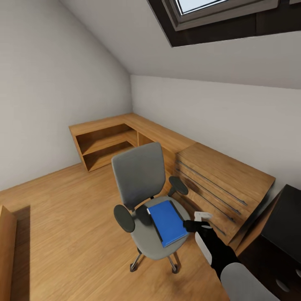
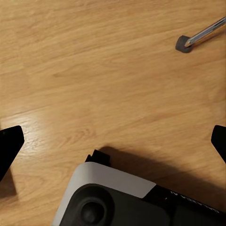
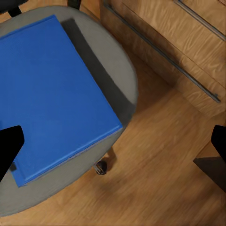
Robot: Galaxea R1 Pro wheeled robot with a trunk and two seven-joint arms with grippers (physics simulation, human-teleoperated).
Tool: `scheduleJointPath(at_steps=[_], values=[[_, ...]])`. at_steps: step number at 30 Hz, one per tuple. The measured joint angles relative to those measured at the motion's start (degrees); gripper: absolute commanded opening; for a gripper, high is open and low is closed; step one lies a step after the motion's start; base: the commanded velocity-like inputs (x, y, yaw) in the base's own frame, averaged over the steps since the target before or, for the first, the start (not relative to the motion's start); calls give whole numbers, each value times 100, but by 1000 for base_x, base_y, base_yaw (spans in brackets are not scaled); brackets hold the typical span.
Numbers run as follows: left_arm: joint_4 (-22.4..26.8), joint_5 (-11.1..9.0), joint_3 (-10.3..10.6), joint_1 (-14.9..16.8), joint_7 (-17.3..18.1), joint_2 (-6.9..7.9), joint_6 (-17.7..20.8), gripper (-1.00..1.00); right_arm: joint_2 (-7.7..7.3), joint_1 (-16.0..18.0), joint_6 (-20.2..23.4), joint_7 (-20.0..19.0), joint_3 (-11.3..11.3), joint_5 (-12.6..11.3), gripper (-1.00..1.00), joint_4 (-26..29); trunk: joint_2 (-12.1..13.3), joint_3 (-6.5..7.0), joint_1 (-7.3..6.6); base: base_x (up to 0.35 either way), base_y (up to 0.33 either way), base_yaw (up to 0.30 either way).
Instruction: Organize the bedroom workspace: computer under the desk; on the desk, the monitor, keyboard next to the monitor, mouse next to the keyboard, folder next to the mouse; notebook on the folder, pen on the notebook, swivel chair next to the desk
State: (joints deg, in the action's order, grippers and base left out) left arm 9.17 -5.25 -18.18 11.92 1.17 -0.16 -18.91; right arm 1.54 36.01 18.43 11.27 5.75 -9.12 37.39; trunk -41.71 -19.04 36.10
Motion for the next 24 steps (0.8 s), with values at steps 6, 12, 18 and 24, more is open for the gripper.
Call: scheduleJointPath(at_steps=[6, 12, 18, 24], values=[[0, 0, 4, 0, 2, -2, -2, 100, 13, 0, 55, -113, 31, -9, 100, 151, 0, 0, -1, 37, 0, 0], [0, 0, 6, 0, 2, -8, -8, 100, 16, 0, 29, -629, 59, -3, 100, 286, -1, 0, -3, 231, 0, 0], [0, 3, 9, 0, 2, -15, -8, 100, 9, 0, -122, -964, 74, 21, 100, 299, 0, 0, -2, 214, 0, 0], [-2, 12, 12, 0, 2, -17, -9, 100, -12, 0, -217, -1058, 69, 29, 100, 305, 0, 0, 0, 63, 0, 0]])
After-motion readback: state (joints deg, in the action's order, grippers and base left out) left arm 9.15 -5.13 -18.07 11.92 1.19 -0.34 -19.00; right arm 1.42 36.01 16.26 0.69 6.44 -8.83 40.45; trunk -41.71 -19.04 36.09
